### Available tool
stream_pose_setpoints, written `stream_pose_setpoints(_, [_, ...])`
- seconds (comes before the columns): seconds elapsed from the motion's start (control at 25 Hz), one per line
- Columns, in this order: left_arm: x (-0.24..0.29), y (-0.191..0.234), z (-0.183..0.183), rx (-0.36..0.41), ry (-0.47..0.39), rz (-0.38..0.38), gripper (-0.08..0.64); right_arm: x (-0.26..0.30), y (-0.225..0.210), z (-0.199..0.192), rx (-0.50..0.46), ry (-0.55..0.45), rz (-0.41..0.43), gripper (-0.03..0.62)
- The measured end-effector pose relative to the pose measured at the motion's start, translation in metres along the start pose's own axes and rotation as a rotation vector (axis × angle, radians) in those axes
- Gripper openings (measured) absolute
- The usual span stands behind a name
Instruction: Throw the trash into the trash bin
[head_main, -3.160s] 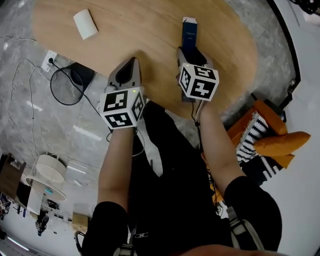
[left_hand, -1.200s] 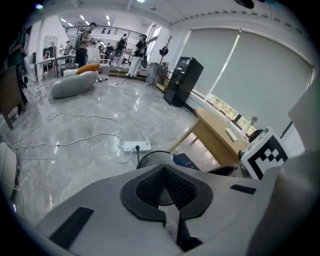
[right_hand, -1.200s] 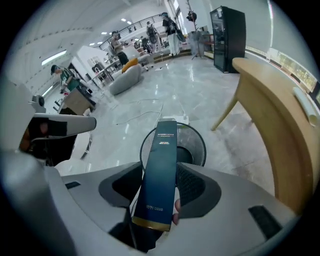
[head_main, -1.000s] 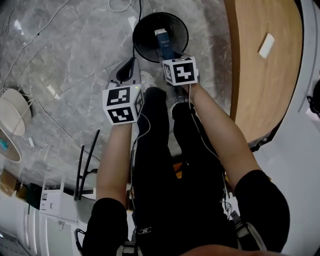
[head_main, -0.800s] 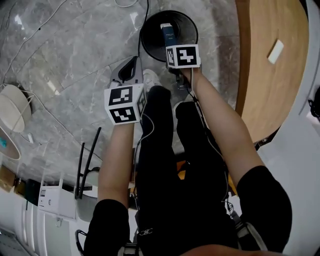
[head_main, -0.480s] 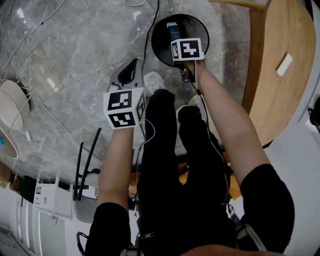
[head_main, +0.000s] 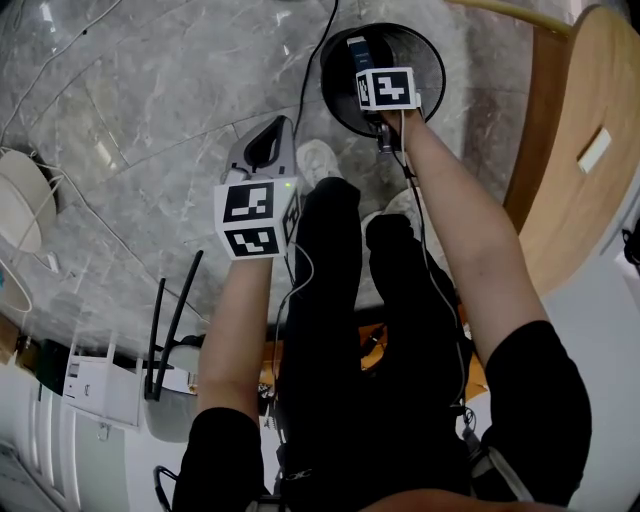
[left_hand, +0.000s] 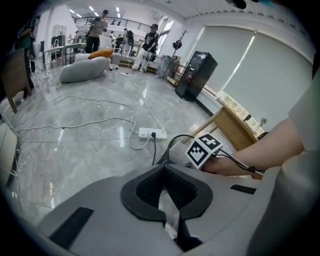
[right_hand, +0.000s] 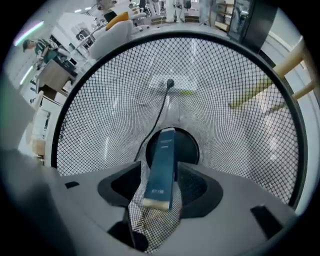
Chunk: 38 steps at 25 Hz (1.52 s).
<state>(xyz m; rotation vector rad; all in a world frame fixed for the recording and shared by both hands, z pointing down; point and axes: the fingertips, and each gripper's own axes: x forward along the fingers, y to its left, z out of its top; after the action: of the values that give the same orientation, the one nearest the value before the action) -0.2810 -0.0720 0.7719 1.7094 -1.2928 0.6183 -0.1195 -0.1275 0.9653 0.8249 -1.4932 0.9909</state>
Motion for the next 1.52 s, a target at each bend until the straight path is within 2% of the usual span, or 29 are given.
stream_pose_setpoints(0.16, [0.001,-0.001,0.003,0.012,-0.003,0.012,0.012,-0.016,0.006,0.011,0.000,-0.073,0.020,0.212])
stream_pose_setpoints(0.2, [0.000,-0.002,0.004,0.011,-0.005,0.014,0.012,-0.024,0.007,0.012,0.001,-0.095,0.029,0.188])
stream_pose_setpoints(0.28, [-0.004,-0.007,0.008,0.009,-0.006,0.017,0.012,-0.045,0.007,0.017,0.020,-0.165,0.039,0.060])
stream_pose_setpoints(0.32, [-0.007,-0.011,0.011,0.010,-0.009,0.016,0.012,-0.059,0.007,0.020,0.040,-0.206,0.044,0.022])
stream_pose_setpoints(0.56, [-0.022,-0.044,0.039,0.018,-0.064,0.005,0.012,-0.151,0.016,0.022,0.185,-0.389,0.140,0.014])
stream_pose_setpoints(0.64, [-0.029,-0.062,0.048,0.020,-0.080,-0.004,0.012,-0.185,0.021,0.012,0.176,-0.436,0.159,0.014])
stream_pose_setpoints(0.84, [-0.053,-0.121,0.076,0.064,-0.129,-0.043,0.012,-0.289,0.025,-0.013,0.078,-0.597,0.194,0.014])
stream_pose_setpoints(1.0, [-0.074,-0.175,0.097,0.114,-0.170,-0.083,0.012,-0.367,0.001,-0.034,0.107,-0.692,0.203,0.014])
stream_pose_setpoints(1.24, [-0.089,-0.275,0.102,0.179,-0.200,-0.133,0.012,-0.466,-0.084,-0.082,0.208,-0.840,0.098,0.014])
stream_pose_setpoints(1.52, [-0.099,-0.370,0.123,0.207,-0.278,-0.159,0.012,-0.553,-0.195,-0.127,0.314,-1.024,-0.111,0.014])
